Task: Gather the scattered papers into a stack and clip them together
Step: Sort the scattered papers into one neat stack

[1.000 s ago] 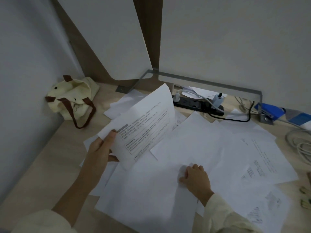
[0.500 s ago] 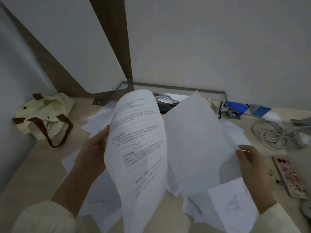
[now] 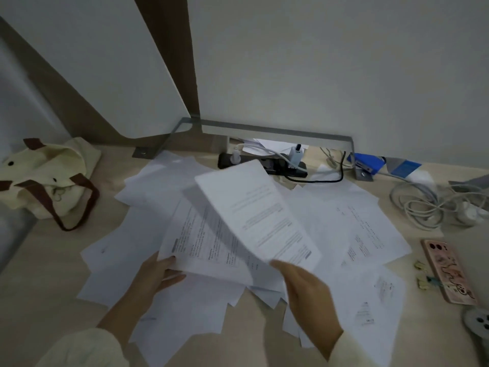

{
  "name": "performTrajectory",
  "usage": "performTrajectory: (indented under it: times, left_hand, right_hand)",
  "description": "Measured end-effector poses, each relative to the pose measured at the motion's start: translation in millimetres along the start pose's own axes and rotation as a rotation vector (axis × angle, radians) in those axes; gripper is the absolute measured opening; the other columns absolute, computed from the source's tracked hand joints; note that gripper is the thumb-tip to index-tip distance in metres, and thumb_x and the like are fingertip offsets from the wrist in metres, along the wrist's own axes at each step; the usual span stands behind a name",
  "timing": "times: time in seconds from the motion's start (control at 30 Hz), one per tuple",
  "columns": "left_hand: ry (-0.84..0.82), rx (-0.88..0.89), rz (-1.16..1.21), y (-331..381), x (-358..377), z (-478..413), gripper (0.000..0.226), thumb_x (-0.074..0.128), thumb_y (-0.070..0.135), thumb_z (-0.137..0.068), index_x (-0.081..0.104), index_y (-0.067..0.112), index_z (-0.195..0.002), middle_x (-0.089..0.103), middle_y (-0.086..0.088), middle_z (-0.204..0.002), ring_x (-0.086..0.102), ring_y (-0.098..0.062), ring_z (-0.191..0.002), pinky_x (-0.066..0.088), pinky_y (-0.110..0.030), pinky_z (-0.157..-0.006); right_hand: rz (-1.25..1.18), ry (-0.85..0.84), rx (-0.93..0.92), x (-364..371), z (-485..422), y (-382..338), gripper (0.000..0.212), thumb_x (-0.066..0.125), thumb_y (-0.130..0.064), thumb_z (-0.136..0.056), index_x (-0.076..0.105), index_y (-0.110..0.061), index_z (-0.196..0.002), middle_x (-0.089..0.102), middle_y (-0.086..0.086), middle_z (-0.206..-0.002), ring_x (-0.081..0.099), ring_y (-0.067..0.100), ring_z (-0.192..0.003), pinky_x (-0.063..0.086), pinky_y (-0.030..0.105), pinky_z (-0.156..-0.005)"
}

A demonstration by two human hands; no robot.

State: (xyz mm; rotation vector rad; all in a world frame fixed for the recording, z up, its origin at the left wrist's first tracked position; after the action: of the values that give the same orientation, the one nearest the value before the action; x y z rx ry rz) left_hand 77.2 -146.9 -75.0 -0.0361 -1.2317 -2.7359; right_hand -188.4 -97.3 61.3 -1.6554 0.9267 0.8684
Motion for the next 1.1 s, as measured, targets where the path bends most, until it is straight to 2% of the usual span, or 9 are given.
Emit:
performTrajectory:
  times: [0.1,0.2,0.3,0.5,0.6,0.73,0.87,1.0,1.1]
  left_hand:
    - [0.013,-0.026,0.098,-9,1,0,0.04,0.05,0.014,-0.093,0.046,0.006,-0.132,0.053,-0.029,-0.127,0.056,-0.045,-0.106,0.056,-0.039,-0.082]
    - [-0.029,-0.049,0.257,-18,11,2,0.034,0.059,0.026,-0.085,0.055,0.019,-0.117,0.065,-0.009,-0.114,0.062,-0.025,-0.098,0.045,-0.043,-0.093]
    - [-0.062,-0.045,0.181,-25,25,3,0.024,0.058,0.024,-0.088,0.058,0.023,-0.112,0.071,-0.003,-0.099,0.066,-0.023,-0.093,0.054,-0.038,-0.085]
    - [0.043,0.047,0.082,-16,24,-8,0.037,0.04,0.007,-0.096,0.043,0.007,-0.133,0.058,-0.014,-0.114,0.061,-0.019,-0.087,0.059,-0.023,-0.064]
    - [0.048,0.085,0.0,-8,18,-12,0.04,0.04,0.001,-0.095,0.04,0.004,-0.135,0.056,-0.016,-0.118,0.061,-0.022,-0.084,0.058,-0.021,-0.055]
    - [0.052,0.016,-0.088,-5,7,-18,0.035,0.042,0.002,-0.094,0.045,-0.002,-0.129,0.063,-0.02,-0.105,0.067,-0.024,-0.067,0.056,-0.02,-0.047]
    - [0.061,-0.008,-0.173,1,-3,-18,0.023,0.046,0.004,-0.093,0.052,0.0,-0.115,0.065,-0.015,-0.08,0.067,-0.017,-0.05,0.055,-0.021,-0.044]
    - [0.166,0.06,-0.062,8,-12,-17,0.03,0.054,0.016,-0.09,0.056,0.007,-0.119,0.062,-0.006,-0.088,0.059,-0.021,-0.075,0.054,-0.028,-0.06]
    - [0.07,0.073,0.023,3,16,-12,0.032,0.054,0.017,-0.091,0.052,0.022,-0.122,0.063,0.002,-0.106,0.061,-0.018,-0.095,0.047,-0.031,-0.08]
  right_hand:
    - [-0.035,-0.21,-0.04,54,16,-1,0.028,0.056,-0.015,-0.067,0.068,-0.025,-0.09,0.073,-0.01,-0.079,0.067,0.004,-0.067,0.045,0.012,-0.056]
    - [-0.064,-0.306,-0.051,84,30,2,0.043,0.065,-0.008,-0.051,0.061,-0.029,-0.088,0.072,-0.014,-0.078,0.066,0.002,-0.065,0.047,0.013,-0.051]
    - [-0.07,-0.347,-0.053,93,31,1,0.031,0.059,-0.013,-0.06,0.062,-0.031,-0.086,0.071,-0.016,-0.078,0.065,0.001,-0.066,0.048,0.013,-0.051]
    - [0.039,-0.227,0.065,82,21,42,0.033,0.065,-0.006,-0.055,0.067,-0.024,-0.083,0.071,-0.007,-0.074,0.066,0.012,-0.068,0.041,0.015,-0.064]
    - [0.201,-0.077,0.114,56,12,65,0.028,0.063,-0.005,-0.055,0.069,-0.019,-0.078,0.071,0.003,-0.087,0.06,0.02,-0.087,0.038,0.022,-0.078]
    - [0.366,0.094,0.277,15,4,89,0.023,0.06,-0.001,-0.068,0.071,-0.02,-0.075,0.056,0.008,-0.074,0.047,0.024,-0.064,0.035,0.029,-0.057]
    - [-0.2,0.089,0.729,19,26,143,0.026,0.05,-0.009,-0.091,0.064,-0.027,-0.08,0.056,0.0,-0.064,0.052,0.02,-0.063,0.039,0.025,-0.054]
    - [-0.914,0.219,1.11,50,52,174,0.019,0.041,-0.006,-0.093,0.06,-0.006,-0.094,0.065,0.015,-0.097,0.063,0.029,-0.091,0.051,0.039,-0.088]
    - [-1.158,0.311,1.209,68,49,179,0.019,0.049,-0.009,-0.091,0.056,-0.001,-0.107,0.061,0.013,-0.099,0.061,0.023,-0.09,0.056,0.026,-0.082]
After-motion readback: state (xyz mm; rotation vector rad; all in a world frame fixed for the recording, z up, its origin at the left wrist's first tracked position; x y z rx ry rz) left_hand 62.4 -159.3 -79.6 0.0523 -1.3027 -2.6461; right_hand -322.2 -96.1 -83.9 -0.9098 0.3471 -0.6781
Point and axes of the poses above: each hand's wrist, its own z-axis away from the middle knuckle, its own x-axis out of the palm, y = z × x, the point moved 10 cm from there along -z, towards the middle knuckle
